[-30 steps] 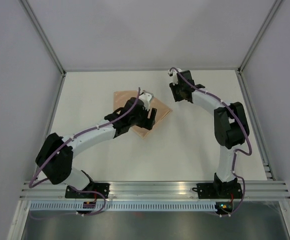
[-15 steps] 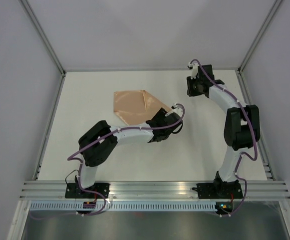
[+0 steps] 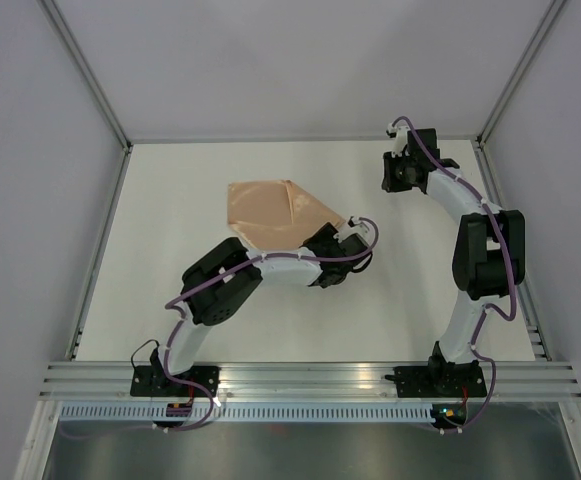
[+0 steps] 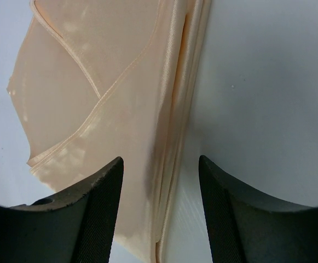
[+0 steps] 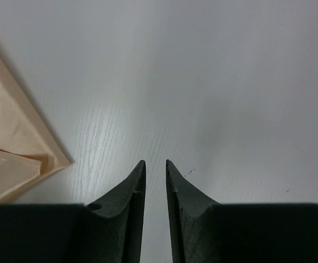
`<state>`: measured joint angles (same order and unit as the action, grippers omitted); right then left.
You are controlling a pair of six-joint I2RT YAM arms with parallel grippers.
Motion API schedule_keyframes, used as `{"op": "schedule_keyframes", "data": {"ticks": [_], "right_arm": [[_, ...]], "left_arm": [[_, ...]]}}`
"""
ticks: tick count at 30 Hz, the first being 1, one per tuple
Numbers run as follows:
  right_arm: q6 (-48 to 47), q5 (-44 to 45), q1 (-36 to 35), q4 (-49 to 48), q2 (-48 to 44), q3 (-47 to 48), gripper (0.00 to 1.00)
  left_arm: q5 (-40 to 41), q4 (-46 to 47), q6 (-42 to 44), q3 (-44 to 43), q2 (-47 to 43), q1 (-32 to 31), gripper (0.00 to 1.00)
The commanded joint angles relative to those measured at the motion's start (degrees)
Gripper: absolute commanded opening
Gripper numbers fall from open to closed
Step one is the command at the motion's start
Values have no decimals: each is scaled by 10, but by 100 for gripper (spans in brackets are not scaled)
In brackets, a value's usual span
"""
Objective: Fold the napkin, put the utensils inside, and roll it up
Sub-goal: Roll the napkin at the center of the board.
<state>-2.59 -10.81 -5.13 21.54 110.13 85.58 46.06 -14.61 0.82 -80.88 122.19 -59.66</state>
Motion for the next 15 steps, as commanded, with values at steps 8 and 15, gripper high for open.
{"op": "schedule_keyframes", "data": {"ticks": [8,15], "right_arm": [[12,-13,3,3,-7,0,25],[13,-15,5,0,-5,-2,25]], "left_arm": [[22,2,40,-37,32,-16,59],[21,5,53,-38,46,-16,50]]}}
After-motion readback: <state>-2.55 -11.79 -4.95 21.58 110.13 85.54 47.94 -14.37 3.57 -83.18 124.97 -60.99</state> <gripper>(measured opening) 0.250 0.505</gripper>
